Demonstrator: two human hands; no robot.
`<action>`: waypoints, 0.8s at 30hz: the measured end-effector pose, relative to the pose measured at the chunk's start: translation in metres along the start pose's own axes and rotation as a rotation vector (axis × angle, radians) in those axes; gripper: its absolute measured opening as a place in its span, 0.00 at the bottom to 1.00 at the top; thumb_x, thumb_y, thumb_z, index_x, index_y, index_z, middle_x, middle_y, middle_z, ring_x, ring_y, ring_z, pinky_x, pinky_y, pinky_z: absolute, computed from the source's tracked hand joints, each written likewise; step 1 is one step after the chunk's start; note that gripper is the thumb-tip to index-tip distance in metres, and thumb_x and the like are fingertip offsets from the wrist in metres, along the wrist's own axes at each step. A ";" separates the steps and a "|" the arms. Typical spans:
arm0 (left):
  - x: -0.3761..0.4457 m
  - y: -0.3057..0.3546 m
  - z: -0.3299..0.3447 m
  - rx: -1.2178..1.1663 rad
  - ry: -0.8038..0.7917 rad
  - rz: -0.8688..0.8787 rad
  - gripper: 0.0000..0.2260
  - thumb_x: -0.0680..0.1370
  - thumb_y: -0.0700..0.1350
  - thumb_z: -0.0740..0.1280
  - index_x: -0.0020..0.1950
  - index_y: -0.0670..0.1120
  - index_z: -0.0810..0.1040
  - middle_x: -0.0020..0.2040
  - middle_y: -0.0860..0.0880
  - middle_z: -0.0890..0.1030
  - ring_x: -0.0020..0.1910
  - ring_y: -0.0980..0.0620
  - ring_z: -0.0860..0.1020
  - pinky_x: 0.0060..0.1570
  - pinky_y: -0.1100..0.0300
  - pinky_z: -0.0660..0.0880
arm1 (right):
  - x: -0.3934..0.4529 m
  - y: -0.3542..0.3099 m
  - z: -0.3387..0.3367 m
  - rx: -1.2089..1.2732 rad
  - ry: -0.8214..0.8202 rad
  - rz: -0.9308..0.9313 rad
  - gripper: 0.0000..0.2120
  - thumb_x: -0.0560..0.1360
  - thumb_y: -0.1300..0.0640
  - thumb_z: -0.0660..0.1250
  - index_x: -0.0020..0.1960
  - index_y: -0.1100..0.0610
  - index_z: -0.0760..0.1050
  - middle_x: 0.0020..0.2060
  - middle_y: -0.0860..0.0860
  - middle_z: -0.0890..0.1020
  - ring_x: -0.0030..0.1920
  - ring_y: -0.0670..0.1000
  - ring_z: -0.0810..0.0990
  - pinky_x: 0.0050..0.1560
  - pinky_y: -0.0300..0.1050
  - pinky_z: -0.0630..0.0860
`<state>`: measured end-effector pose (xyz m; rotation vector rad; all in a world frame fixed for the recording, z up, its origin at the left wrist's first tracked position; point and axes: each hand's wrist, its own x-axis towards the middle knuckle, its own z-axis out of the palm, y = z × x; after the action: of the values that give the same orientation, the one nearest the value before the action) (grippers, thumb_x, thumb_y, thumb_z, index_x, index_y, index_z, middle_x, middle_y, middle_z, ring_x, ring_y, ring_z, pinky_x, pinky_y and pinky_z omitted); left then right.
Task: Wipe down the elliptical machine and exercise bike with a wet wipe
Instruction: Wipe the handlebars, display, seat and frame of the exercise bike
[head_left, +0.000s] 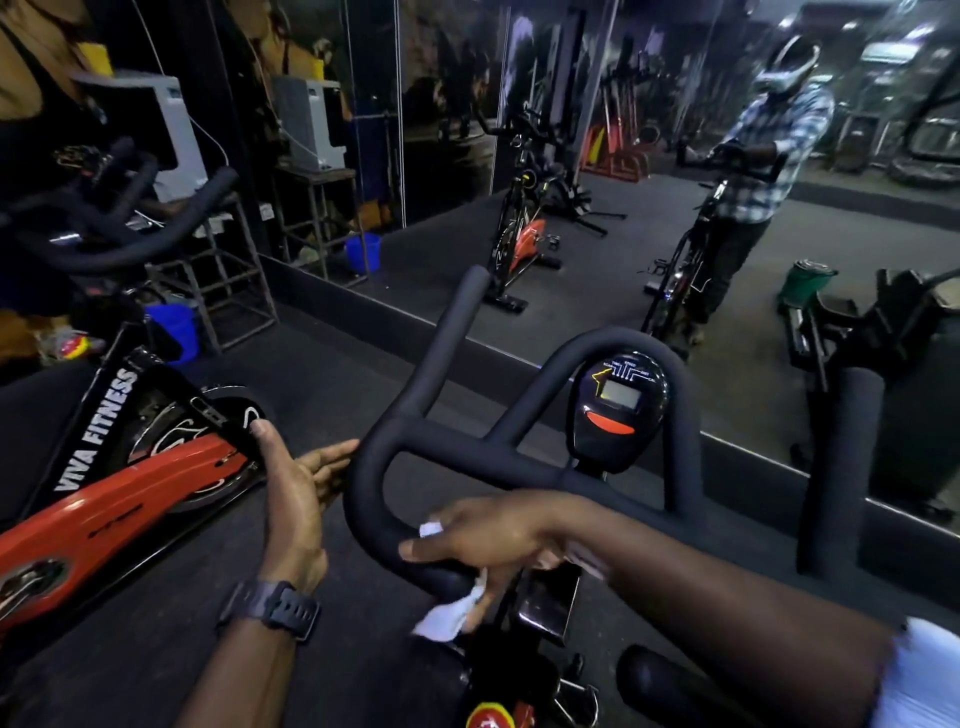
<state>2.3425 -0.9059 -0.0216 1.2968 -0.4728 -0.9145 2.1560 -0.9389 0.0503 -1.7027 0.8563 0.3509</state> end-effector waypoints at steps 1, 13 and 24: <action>0.002 0.000 0.000 0.007 -0.011 -0.006 0.48 0.76 0.75 0.36 0.56 0.41 0.84 0.54 0.41 0.86 0.57 0.47 0.81 0.67 0.51 0.70 | -0.002 -0.008 -0.001 -0.302 0.114 -0.041 0.14 0.82 0.46 0.58 0.52 0.57 0.73 0.47 0.54 0.78 0.48 0.57 0.82 0.43 0.46 0.75; -0.001 0.001 -0.009 -0.284 -0.094 -0.140 0.51 0.74 0.78 0.39 0.68 0.38 0.76 0.50 0.42 0.85 0.46 0.47 0.83 0.48 0.55 0.77 | 0.068 -0.032 0.022 -1.227 0.487 -0.517 0.20 0.80 0.55 0.58 0.72 0.57 0.68 0.74 0.53 0.67 0.77 0.55 0.57 0.74 0.64 0.52; -0.008 0.017 0.014 -0.015 -0.016 -0.052 0.44 0.77 0.75 0.41 0.61 0.42 0.80 0.57 0.42 0.84 0.58 0.46 0.82 0.64 0.48 0.74 | 0.084 -0.035 -0.063 -1.222 1.022 -0.290 0.16 0.78 0.49 0.64 0.63 0.52 0.78 0.58 0.54 0.69 0.57 0.58 0.71 0.48 0.50 0.70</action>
<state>2.3331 -0.9081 -0.0005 1.2938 -0.4452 -0.9702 2.2259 -1.0236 0.0424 -3.2247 1.1663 -0.3575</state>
